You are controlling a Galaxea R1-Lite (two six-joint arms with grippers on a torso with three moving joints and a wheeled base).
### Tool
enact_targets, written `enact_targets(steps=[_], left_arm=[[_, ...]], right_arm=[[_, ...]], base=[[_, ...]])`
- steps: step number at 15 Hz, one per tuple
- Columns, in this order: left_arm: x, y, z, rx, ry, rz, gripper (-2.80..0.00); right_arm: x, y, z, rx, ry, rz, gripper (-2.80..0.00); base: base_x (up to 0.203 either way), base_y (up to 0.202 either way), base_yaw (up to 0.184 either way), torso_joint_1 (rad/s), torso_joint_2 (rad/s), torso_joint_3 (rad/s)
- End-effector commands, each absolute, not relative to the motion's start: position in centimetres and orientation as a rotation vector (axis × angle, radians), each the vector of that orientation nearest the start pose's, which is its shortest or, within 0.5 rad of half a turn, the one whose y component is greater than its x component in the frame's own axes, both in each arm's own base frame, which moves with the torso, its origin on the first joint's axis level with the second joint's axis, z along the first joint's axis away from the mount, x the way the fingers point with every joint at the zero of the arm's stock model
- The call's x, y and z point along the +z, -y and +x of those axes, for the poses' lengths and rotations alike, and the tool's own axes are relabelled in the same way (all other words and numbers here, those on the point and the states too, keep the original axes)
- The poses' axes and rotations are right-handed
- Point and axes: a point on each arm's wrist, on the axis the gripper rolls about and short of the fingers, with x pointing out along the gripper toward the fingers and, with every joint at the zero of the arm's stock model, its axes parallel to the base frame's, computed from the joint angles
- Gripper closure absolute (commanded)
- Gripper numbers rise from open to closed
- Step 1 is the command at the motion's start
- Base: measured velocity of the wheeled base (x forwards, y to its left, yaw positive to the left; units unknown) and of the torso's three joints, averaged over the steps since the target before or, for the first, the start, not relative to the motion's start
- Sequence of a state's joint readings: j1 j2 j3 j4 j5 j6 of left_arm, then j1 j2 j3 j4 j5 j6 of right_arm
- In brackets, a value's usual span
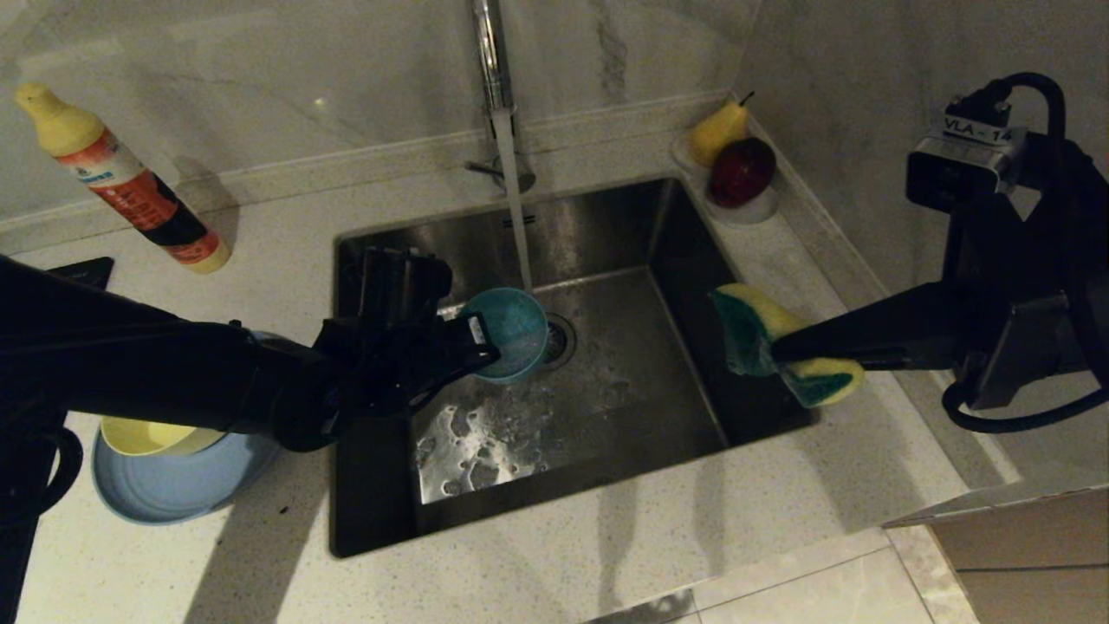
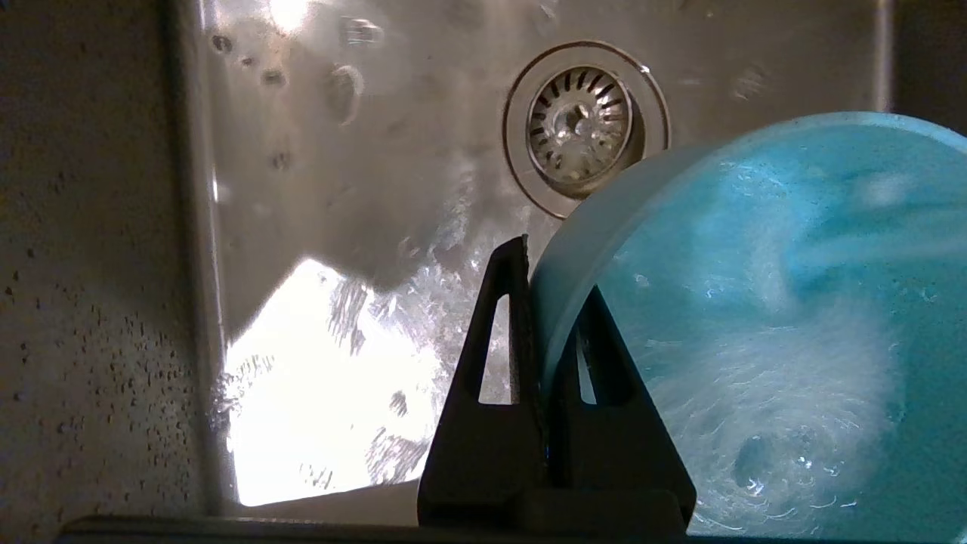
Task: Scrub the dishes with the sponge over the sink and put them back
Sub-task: Rinse the bowl
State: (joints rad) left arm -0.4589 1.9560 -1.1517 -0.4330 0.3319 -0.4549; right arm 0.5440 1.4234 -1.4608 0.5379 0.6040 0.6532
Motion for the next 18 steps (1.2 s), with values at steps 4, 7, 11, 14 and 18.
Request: enact_targets(steps=[4, 7, 11, 14, 18], left_arm=[[16.5, 16.5, 34.3, -0.057, -0.384, -0.303, 0.0], [16.1, 17.0, 34.5, -0.067, -0.395, -0.297, 0.0], [16.0, 17.6, 35.0, -0.074, -0.385, -0.313, 0.0], [15.9, 17.8, 35.5, -0.068, -0.383, -0.328, 0.0], [17.3, 17.0, 34.3, -0.067, -0.357, -0.337, 0.0]], right_arm=[[32.4, -12.0, 17.4, 0.911, -0.909, 0.583, 0.0], [32.4, -11.7, 17.3, 0.901, -0.904, 0.59, 0.0], [32.4, -11.6, 17.3, 0.906, -0.894, 0.592, 0.0], [32.2, -11.4, 17.0, 0.902, -0.899, 0.591, 0.0], [31.8, -11.4, 17.0, 0.895, -0.91, 0.59, 0.0]], base=[[0.0, 0.0, 0.0, 0.0, 0.0, 0.0], [0.0, 0.0, 0.0, 0.0, 0.0, 0.0], [0.0, 0.0, 0.0, 0.0, 0.0, 0.0], [0.0, 0.0, 0.0, 0.0, 0.0, 0.0], [0.0, 0.0, 0.0, 0.0, 0.0, 0.0]])
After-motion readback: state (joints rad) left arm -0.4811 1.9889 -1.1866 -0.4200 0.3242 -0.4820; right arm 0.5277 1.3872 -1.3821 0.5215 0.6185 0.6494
